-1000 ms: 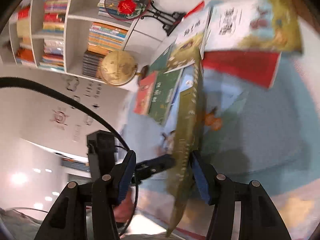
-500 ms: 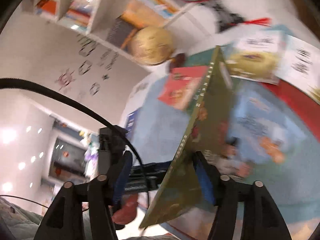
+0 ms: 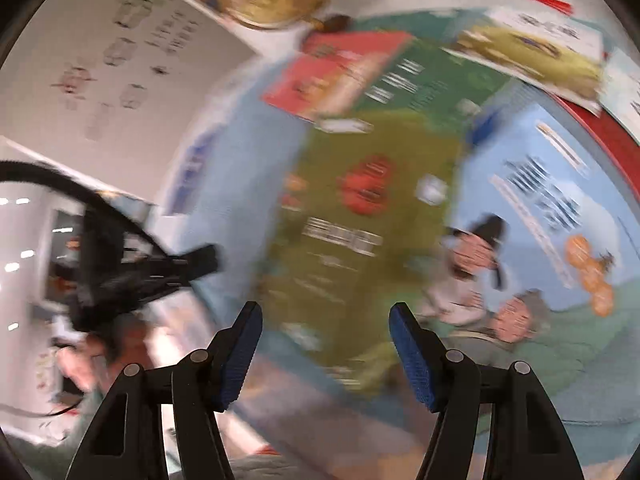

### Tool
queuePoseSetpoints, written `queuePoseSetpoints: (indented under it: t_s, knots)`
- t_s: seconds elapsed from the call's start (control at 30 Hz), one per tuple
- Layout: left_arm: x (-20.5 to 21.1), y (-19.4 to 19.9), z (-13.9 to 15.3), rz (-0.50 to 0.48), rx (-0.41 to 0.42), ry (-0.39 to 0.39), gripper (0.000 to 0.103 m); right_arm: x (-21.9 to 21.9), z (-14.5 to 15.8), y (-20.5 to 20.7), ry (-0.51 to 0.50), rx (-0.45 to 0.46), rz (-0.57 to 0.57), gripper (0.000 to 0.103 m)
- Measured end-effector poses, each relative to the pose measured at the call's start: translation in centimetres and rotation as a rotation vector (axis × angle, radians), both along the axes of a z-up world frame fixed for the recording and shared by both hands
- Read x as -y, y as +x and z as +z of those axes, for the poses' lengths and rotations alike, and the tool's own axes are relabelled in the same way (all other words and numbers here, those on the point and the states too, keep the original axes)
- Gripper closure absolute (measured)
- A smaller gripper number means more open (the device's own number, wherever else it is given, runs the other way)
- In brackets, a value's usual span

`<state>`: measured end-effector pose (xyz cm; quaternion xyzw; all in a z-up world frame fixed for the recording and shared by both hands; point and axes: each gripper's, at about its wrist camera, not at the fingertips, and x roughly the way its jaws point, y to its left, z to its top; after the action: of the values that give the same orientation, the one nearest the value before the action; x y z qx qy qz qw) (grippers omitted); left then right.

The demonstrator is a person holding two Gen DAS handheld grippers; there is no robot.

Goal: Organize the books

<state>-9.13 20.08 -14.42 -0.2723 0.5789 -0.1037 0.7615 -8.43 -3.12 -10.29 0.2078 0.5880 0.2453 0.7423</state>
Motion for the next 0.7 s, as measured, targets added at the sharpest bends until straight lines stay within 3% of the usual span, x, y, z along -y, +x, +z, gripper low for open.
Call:
queuePoseSetpoints:
  t_s: [0.07, 0.13, 0.23, 0.4, 0.5, 0.57, 0.63, 0.7]
  knots:
    - [1.1, 0.3, -0.8, -0.018, -0.019, 0.025, 0.056, 0.3, -1.0, -0.2, -0.049, -0.004, -0.015, 0.039]
    - [2.4, 0.7, -1.6, -0.057, -0.031, 0.061, 0.056, 0.7, -1.8, -0.1, -0.081, -0.008, -0.009, 0.046]
    - [4.2, 0.8, -1.3, -0.113, -0.006, 0.139, 0.056, 0.5, -2.2, -0.1, -0.056, 0.002, 0.019, 0.055]
    - [5.6, 1.0, -0.4, -0.172, 0.009, 0.15, 0.056, 0.0, -2.2, 0.0, -0.077, 0.025, 0.039, 0.056]
    - [4.1, -0.1, 2.0, -0.163, 0.084, -0.051, 0.056, 1.1, -2.2, 0.1, -0.071, 0.027, 0.013, 0.056]
    - [3.0, -0.4, 3.4, -0.146, 0.125, -0.198, 0.056, 2.4, -2.7, 0.4, 0.001, -0.004, -0.015, 0.056]
    - [3.2, -0.3, 3.6, -0.15, 0.136, -0.194, 0.058, 3.3, -2.9, 0.3, 0.046, -0.023, -0.036, 0.056]
    - [3.8, -0.1, 2.8, -0.162, 0.115, -0.113, 0.063, 3.8, -2.9, 0.3, 0.051, -0.021, -0.034, 0.056]
